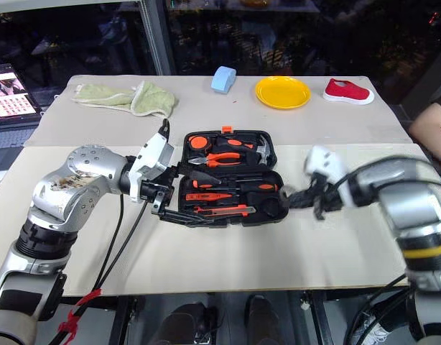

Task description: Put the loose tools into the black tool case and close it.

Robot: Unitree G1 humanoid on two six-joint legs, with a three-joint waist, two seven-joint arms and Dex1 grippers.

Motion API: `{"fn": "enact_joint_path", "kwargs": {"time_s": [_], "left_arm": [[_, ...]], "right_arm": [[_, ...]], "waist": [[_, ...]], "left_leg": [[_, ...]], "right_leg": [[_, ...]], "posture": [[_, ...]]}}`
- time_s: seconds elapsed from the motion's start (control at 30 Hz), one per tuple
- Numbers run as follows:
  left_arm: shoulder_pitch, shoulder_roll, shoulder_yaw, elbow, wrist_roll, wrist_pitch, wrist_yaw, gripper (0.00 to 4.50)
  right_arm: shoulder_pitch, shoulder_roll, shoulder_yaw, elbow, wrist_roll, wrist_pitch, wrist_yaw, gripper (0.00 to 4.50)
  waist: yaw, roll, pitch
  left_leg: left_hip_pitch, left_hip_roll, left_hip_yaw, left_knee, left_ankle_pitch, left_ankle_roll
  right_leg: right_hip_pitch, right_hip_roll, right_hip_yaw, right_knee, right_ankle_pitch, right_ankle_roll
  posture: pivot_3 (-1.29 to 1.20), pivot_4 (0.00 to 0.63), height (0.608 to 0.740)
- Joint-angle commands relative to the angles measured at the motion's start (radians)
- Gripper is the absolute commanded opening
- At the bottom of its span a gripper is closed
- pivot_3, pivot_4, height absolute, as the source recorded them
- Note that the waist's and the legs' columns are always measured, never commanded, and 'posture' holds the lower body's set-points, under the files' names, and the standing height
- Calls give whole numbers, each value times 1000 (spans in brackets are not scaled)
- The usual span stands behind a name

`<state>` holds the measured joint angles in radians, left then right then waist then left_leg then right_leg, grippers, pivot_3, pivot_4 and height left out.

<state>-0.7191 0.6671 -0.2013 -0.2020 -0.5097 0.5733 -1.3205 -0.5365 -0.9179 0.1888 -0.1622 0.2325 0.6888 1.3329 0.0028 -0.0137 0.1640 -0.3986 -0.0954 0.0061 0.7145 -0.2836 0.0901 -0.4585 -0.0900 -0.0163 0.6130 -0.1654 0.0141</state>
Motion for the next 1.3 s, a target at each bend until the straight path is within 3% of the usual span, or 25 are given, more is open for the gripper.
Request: {"fn": "enact_joint_path", "kwargs": {"time_s": [0.03,0.2,0.6,0.9,1.03,1.2,1.27,1.3], "left_arm": [[-11,12,6,-6,6,-23,-17,4500],[19,24,-1,-25,10,-26,-24,4500],[11,18,4,-24,10,-17,-7,4500],[-3,6,2,-9,19,-29,-2,4500],[12,6,12,-7,18,-20,11,4500],[71,-5,89,32,29,13,153,4500],[98,-23,149,69,43,26,259,4500],[108,-24,171,86,49,33,296,4242]], "right_arm": [[-34,-9,19,-22,-46,-34,-45,16],[-54,-7,74,53,-115,-133,-54,16],[-90,-31,132,64,-124,-119,36,16],[-73,-42,113,57,-138,-114,17,3080],[-74,-39,17,5,-46,-32,4,4425],[-12,11,-307,-61,165,226,-137,4425],[46,33,-435,-53,196,298,-220,3875],[81,37,-476,-50,198,302,-252,3613]], "waist": [[4,0,0],[10,0,0],[11,0,0],[11,0,0],[10,0,0],[11,0,0],[17,0,0],[21,0,0]], "left_leg": [[0,0,0,0,0,0],[1,0,0,0,0,0],[0,0,-1,0,2,5],[0,0,-1,0,2,5],[0,0,-1,0,2,5],[0,0,-2,-1,2,5],[0,0,-2,-1,2,5],[0,0,-3,-1,2,5]], "right_leg": [[0,0,0,0,0,0],[0,1,-1,0,0,0],[0,1,-1,-1,0,0],[0,1,-2,-1,0,0],[0,1,-2,-1,0,0],[0,1,-1,-1,0,0],[1,0,-2,-1,0,0],[1,0,-2,-1,0,0]], "posture": [[0,150,732],[0,150,732],[0,150,732],[0,150,732],[0,150,732],[0,150,732],[0,150,732],[0,150,732]]}}
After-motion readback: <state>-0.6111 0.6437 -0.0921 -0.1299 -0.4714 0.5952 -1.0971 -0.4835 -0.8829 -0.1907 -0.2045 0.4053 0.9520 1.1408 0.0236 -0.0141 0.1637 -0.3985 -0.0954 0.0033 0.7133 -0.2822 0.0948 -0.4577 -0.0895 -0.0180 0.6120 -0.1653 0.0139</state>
